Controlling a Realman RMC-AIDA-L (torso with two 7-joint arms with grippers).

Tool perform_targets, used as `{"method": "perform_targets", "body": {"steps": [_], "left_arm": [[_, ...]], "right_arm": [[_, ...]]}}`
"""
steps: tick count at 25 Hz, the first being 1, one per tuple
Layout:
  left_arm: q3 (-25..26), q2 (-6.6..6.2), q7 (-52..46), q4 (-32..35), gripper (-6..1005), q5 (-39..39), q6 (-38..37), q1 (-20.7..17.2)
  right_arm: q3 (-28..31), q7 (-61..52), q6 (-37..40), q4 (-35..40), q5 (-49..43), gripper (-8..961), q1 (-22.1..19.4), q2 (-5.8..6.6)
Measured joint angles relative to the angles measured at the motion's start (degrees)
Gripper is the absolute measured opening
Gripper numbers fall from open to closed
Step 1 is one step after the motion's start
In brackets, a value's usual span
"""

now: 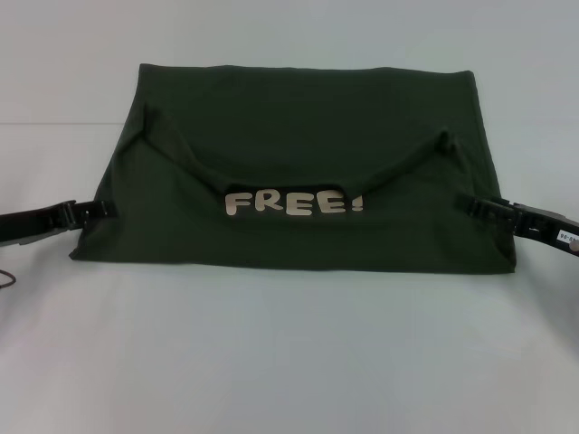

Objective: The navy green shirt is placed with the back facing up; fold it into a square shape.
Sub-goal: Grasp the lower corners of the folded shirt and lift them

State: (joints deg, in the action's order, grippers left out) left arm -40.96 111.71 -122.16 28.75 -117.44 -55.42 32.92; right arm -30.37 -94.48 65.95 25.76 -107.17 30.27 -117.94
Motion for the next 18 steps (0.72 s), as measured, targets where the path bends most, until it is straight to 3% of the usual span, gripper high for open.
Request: {"method": "perform_targets", "body": {"steps": [18], "left_arm": [[-0.31, 2.07, 1.27, -0.81, 676, -1.17, 4.88, 0.28]], "right_arm": [[-1.51, 0.00, -0.37, 0.00, 0.04, 901, -0.01, -0.09]]}}
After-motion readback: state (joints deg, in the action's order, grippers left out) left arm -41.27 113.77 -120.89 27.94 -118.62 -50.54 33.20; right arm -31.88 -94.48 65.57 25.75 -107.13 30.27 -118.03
